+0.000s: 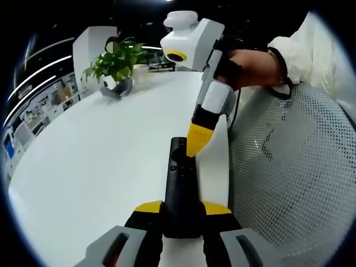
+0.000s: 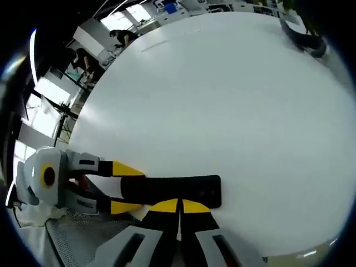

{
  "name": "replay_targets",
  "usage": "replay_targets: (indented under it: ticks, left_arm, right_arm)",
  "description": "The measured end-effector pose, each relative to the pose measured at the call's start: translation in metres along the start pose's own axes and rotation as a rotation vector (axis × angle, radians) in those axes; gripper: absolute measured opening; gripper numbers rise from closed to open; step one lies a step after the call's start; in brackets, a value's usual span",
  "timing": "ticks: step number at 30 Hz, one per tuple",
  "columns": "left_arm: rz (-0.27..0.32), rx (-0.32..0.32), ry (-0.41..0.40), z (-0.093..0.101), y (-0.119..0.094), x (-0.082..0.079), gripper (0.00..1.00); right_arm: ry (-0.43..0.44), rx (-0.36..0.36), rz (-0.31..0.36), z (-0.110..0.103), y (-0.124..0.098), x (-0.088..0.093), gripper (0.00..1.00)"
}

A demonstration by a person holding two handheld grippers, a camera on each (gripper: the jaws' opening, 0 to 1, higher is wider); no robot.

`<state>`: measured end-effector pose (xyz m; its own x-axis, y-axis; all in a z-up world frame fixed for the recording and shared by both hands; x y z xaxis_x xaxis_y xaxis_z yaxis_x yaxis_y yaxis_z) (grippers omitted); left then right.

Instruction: Press the specified remote control buttons in sequence, fully releasing each button before pressing the next.

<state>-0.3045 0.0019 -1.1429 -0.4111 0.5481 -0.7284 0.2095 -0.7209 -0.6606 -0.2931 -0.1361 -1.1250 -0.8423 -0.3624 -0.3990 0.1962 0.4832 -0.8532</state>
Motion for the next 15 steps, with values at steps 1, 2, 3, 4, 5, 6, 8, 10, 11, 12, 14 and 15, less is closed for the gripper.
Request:
replay_targets:
  ticks: [1,2,3,4,5,6,8,10,11,12,14,15]
  left_arm:
    - [0.0,0.001,-0.001,0.0002,0.0,0.0,0.25]
    - [-0.001,0.002,-0.001,0.0004,0.0,0.0001,0.25]
    - [0.0,0.003,0.0,0.0006,0.0001,0.0002,0.25]
    - [0.001,0.003,0.0,0.0007,0.0001,0.0003,0.25]
    - [0.001,0.004,0.0,0.001,0.0002,0.0004,0.25]
    - [0.0,0.004,0.004,0.0012,0.0002,0.0004,0.25]
    - [0.0,0.006,0.004,0.001,0.0004,0.0003,0.24]
    - [-0.001,0.013,0.006,0.0016,0.0007,0.0002,0.24]
    - [-0.002,0.015,0.008,0.0019,0.0009,0.0001,0.24]
    - [-0.004,0.02,0.01,0.0024,0.0009,0.0003,0.24]
    - [-0.007,0.032,0.015,0.0038,0.0009,0.0003,0.24]
    - [-0.009,0.036,0.018,0.0044,0.0011,0.0002,0.24]
  right_arm:
    - [-0.004,0.002,-0.004,-0.0004,-0.0002,-0.0003,0.0]
    - [-0.007,0.007,-0.008,-0.0007,-0.0003,-0.0001,0.0]
    - [-0.007,0.009,-0.007,-0.0008,-0.0004,-0.0001,0.0]
    - [-0.006,0.011,-0.007,-0.0007,-0.0007,0.0001,0.0]
    - [-0.005,0.012,-0.007,-0.0011,-0.0012,-0.0003,0.0]
    - [-0.007,0.013,-0.009,-0.0015,-0.0014,-0.0003,0.0]
    - [-0.021,0.018,-0.014,-0.0024,-0.0015,-0.001,0.0]
    - [-0.039,0.006,-0.003,-0.0054,-0.0011,-0.0028,0.0]
    - [-0.044,-0.002,-0.002,-0.0077,-0.0012,-0.0029,0.0]
    - [-0.048,-0.002,-0.003,-0.0083,-0.0009,-0.0028,0.0]
    - [-0.064,0.0,-0.005,-0.0082,-0.0001,-0.0033,0.0]
    - [-0.071,-0.001,0.003,-0.0084,-0.0002,-0.0043,0.0]
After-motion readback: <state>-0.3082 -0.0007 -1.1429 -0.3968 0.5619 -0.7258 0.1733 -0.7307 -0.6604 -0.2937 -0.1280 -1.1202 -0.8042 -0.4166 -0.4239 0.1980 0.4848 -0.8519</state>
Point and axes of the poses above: the point that each gripper's makers call its tool centre point, and the gripper's own axes: y roughly forward along the fingers, z roughly to its right, x roughly out of its underside, the point moved 7 cm from there along -y, roughly backward along the fingers, and after that the axes turned 14 degrees about -y, right-handed, at the moved point
